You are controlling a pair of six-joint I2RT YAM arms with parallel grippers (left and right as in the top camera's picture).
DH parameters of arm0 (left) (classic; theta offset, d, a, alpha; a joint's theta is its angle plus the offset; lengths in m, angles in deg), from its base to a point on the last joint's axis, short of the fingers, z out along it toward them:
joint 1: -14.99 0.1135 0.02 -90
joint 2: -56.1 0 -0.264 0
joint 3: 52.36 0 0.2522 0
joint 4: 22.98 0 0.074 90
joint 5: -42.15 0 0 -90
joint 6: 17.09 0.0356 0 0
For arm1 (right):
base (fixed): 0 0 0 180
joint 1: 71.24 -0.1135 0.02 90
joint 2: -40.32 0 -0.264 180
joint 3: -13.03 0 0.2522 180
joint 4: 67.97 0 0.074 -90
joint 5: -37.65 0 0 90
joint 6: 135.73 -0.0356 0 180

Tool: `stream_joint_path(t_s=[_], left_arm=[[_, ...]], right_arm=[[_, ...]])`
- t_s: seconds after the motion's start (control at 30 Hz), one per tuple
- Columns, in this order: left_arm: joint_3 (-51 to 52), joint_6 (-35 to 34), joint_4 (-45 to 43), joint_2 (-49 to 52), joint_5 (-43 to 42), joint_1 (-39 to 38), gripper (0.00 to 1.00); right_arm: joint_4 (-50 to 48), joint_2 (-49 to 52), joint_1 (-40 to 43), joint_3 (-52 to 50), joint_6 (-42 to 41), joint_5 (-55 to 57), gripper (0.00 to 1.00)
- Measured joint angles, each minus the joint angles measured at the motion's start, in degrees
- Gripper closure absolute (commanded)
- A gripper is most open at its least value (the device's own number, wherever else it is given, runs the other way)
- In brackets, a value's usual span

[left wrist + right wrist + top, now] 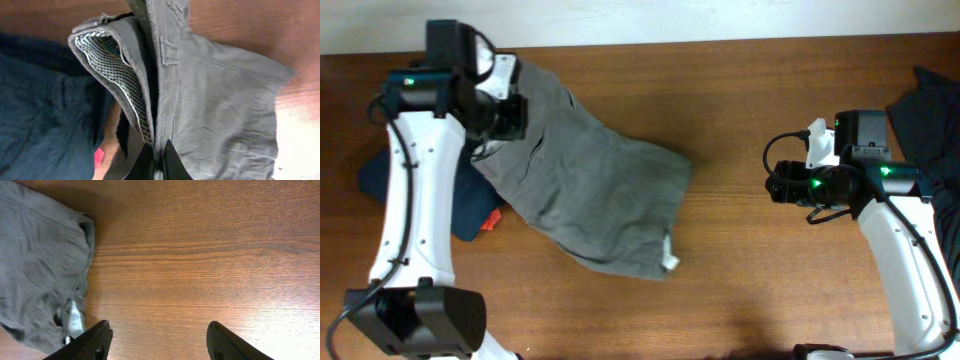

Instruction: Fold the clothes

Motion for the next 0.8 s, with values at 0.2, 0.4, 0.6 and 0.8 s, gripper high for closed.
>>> stream_joint_path(t_s=[0.2,0.4,0.6,0.8], left_arm=[[0.0,0.1,0.4,2.2,1.5,-8.8,0.99],[0.0,-3.5,1.8,6.8,1.7,-19.1,0.99],[0.0,-7.1,4.9,11.9,2.3,-25.8,0.99],[0.0,-9.1,5.7,18.0,2.5,-29.1,0.69]], right_arm=[[0.8,0.0,0.0,0.0,0.0,0.2,0.34],[1.6,0.0,0.0,0.0,0.0,0.2,0.34],[3.0,0.0,0.0,0.0,0.0,0.2,0.34],[3.1,0.0,0.0,0.0,0.0,0.2,0.34]])
